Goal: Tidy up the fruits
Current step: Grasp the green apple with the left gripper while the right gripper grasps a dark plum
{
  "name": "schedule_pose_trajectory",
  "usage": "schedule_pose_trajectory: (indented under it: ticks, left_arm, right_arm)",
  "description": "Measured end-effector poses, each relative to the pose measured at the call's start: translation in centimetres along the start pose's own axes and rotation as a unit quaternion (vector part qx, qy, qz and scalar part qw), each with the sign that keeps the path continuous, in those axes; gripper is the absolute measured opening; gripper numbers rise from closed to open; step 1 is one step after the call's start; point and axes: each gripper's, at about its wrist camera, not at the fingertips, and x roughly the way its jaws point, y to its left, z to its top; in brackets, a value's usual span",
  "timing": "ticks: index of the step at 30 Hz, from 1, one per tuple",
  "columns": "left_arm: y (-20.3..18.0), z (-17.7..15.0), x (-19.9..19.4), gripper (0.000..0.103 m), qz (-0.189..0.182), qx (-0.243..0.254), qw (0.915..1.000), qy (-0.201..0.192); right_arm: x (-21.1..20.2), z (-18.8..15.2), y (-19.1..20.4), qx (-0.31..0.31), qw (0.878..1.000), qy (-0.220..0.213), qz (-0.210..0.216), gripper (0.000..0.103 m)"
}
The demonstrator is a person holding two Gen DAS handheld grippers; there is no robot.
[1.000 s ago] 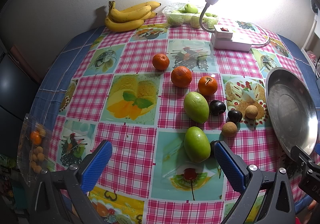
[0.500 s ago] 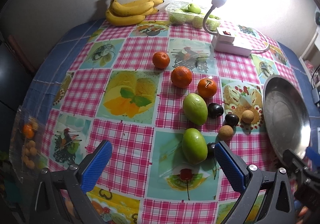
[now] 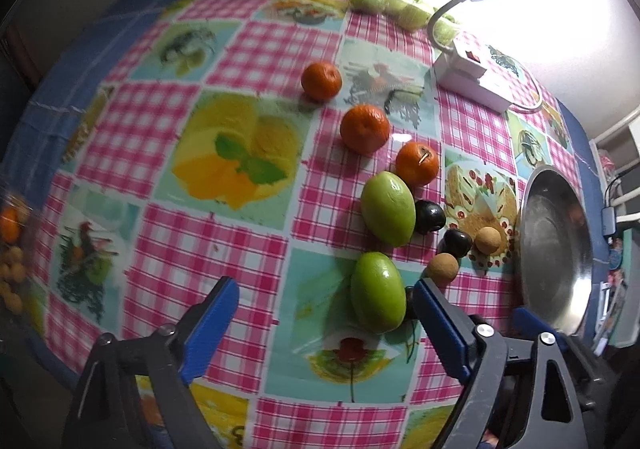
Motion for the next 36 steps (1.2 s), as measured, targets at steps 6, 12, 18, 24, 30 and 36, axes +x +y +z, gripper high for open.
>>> schedule_pose_trajectory:
  ticks: [6,12,18,24,30,36]
  left_arm:
    - [0.2,0.7,1.3,0.084,-0.019,-0.021,0.9993,0.024]
    - [-0.1,1.1,2.4,0.076,-0.037,-0.029,0.9981,0.04]
    - [-0.4,1.2,3.3,0.061,-0.062,-0.041,0.9954,0.06]
    - [-0.8,1.2,4.1,0.051,-0.073,-0.052,0.9936,0.069]
    - [-1.0,1.1,4.3,0.038,-0.079,-0.062,0.9927,0.067]
    - [0.0,1.1,3.5,0.037,-0.087,-0.075,0.9919,0.056]
  right_arm:
    - [2.1,0.1,0.7,0.008,0.999,0.024,0.027,0.055]
    - [3.7,0.4,1.4,0.014,0.998,0.043,0.034,0.045]
    - [4.4,0.6,1.8,0.013,0.998,0.048,0.034,0.039]
    - [4.7,0.8,2.0,0.016,0.998,0.048,0.037,0.037]
    - [4.7,0.8,2.0,0.013,0.998,0.049,0.037,0.037]
    - [4.7,0.6,1.8,0.013,0.998,0.051,0.043,0.037]
